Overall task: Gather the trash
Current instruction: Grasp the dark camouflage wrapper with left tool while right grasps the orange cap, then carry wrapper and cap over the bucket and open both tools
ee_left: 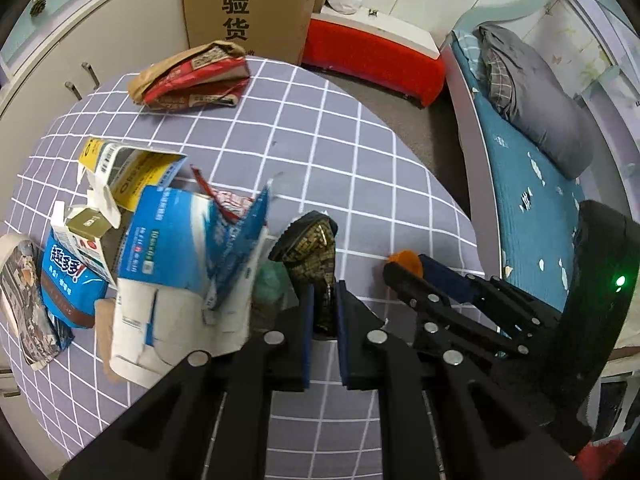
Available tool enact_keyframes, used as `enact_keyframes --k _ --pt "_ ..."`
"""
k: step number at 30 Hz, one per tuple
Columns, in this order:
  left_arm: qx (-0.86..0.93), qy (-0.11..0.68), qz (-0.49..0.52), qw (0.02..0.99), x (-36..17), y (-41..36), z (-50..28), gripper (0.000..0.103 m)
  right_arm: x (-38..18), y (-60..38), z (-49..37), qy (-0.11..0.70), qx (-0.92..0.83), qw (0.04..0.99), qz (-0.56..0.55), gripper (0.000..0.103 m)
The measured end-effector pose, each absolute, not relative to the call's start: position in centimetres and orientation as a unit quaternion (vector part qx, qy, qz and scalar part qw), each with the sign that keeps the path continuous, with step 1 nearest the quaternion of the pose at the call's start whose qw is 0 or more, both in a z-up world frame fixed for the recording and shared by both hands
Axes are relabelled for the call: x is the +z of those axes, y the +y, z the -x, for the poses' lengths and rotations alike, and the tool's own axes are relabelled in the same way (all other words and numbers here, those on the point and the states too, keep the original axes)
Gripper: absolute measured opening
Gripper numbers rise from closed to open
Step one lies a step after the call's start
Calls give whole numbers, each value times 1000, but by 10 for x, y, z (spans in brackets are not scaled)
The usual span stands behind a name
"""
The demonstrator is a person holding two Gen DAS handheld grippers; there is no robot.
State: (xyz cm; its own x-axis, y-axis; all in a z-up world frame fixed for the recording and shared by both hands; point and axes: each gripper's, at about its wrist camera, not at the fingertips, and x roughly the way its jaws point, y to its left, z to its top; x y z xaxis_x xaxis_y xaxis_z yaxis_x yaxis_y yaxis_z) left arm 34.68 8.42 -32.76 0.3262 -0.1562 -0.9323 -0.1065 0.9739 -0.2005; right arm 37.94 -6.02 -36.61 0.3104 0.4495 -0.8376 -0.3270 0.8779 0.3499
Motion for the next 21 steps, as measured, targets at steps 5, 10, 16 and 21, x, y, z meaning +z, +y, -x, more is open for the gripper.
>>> enact_keyframes --k 5,10,16,21 --pt "-29 579 106 808 -324 54 -348 9 -357 -94 -376 528 232 810 -101 29" --pt "-62 579 97 807 -320 3 -355 9 -347 -162 -366 521 198 819 -137 29" --pt "-112 598 82 790 -340 -78 -363 9 -372 -257 -351 546 123 811 -169 29" --pt "-140 628 71 762 -374 -139 -364 9 -413 -321 -339 575 77 790 -198 30"
